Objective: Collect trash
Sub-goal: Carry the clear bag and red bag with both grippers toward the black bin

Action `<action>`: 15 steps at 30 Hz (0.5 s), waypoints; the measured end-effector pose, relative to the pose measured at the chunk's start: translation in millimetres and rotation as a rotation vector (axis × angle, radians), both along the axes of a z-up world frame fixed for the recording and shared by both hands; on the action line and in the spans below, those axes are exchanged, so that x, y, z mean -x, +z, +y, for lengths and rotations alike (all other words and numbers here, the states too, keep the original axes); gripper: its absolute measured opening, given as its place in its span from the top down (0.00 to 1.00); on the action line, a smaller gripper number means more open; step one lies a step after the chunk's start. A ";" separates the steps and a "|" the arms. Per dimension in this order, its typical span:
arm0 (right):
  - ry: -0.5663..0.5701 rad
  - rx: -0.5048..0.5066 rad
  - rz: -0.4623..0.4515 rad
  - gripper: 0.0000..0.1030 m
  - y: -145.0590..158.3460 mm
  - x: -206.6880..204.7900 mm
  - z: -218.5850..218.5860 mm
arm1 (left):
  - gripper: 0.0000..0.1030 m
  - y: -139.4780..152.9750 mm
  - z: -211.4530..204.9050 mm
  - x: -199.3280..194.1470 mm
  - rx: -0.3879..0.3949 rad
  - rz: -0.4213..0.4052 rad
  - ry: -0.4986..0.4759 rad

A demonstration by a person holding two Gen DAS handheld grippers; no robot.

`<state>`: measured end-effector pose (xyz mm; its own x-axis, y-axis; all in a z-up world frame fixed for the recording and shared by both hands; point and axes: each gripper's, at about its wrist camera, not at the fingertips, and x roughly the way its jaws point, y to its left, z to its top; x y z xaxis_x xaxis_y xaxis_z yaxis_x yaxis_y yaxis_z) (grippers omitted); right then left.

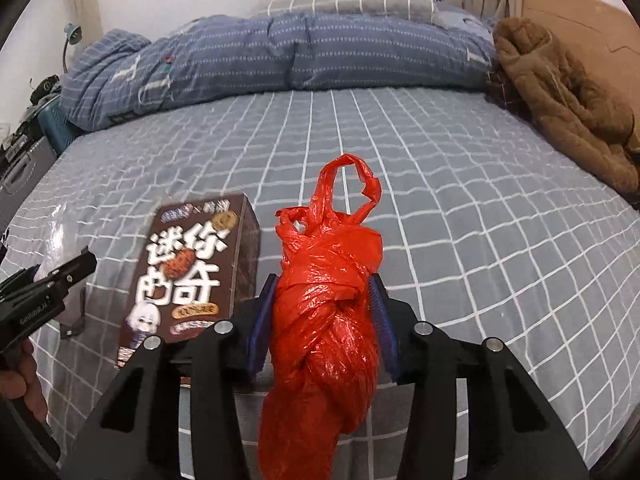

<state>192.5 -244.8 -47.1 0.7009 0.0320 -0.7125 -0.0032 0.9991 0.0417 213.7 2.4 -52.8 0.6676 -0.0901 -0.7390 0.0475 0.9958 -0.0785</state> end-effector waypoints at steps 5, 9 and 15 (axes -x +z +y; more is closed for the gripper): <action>0.018 0.007 -0.042 0.59 14.4 13.3 8.9 | 0.44 11.5 -5.7 17.1 0.018 -0.014 -0.010; 0.030 0.017 -0.062 0.59 21.0 25.9 15.3 | 0.44 15.7 -12.7 30.6 0.013 -0.023 -0.021; 0.039 0.013 -0.073 0.59 24.9 46.3 18.0 | 0.44 14.1 -19.4 51.8 0.017 -0.016 -0.031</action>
<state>146.2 -226.8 -22.2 0.7496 0.0510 -0.6600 -0.0443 0.9987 0.0269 161.9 -17.0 -38.7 0.6757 -0.1239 -0.7267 0.0801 0.9923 -0.0947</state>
